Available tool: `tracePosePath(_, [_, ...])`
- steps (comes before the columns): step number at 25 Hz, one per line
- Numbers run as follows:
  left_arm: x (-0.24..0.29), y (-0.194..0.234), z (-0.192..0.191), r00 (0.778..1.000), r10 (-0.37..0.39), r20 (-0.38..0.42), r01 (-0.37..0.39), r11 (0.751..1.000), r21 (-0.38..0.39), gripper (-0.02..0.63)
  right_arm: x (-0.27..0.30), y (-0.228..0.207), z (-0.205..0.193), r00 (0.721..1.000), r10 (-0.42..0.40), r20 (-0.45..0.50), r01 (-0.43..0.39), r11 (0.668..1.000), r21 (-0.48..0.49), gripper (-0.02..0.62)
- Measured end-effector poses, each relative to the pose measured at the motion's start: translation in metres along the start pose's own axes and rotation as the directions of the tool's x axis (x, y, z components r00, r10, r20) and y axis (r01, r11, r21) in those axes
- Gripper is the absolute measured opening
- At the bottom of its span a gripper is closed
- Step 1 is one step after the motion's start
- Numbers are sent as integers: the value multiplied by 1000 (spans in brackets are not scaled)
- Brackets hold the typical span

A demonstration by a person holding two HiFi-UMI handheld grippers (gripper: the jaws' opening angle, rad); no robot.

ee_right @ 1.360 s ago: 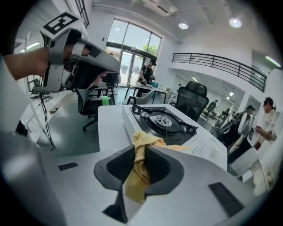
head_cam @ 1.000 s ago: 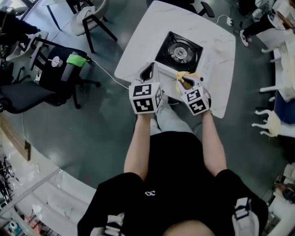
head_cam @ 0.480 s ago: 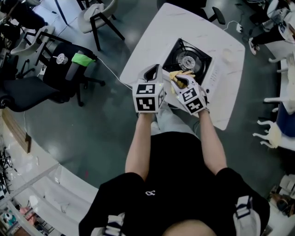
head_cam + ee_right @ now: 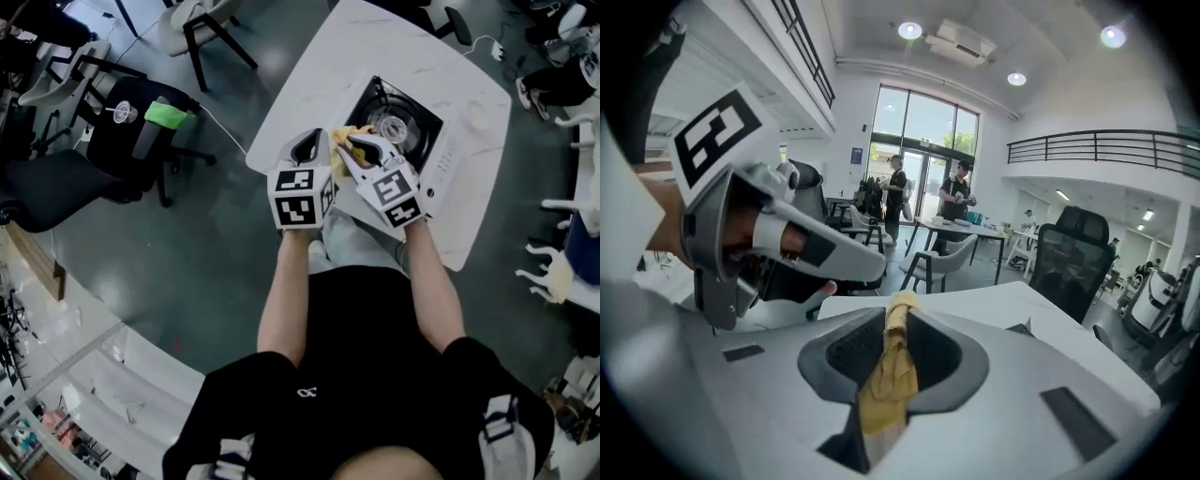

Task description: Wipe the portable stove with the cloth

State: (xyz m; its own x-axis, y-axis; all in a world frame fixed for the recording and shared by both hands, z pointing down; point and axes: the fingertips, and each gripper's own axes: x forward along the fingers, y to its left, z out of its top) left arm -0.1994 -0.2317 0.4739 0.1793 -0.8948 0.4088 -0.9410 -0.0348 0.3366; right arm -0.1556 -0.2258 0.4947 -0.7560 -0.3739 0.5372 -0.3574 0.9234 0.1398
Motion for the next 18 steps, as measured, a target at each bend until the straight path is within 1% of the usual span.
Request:
tracePosePath(4, [10,8,6,1000,25,11,-25,1000,-18,-3,4,-19,19,998,-25,63,23,999,22,61])
tracePosePath(9, [19,16,9,1000,25,11,-25,999,-25,-3,13,-35,36,992,-68,104,64,997,38,61])
tracePosePath(11, [24,20,5,999,32,1,-32,999,-38,-3,21,-42,28,992,-101,73,99,995,31,61])
tracePosePath(13, [32,23,2,999,31,-12,-32,998,-50,-3,30,-48,13,991,-134,13,133,991,20,60])
tracePosePath(15, [41,24,2,1000,24,-18,-25,998,-55,-3,38,-53,2,990,-140,-28,141,990,17,60])
tracePosePath(18, [52,24,3,1000,20,-25,-21,999,-50,-3,44,-62,-4,989,-136,-49,138,990,28,60])
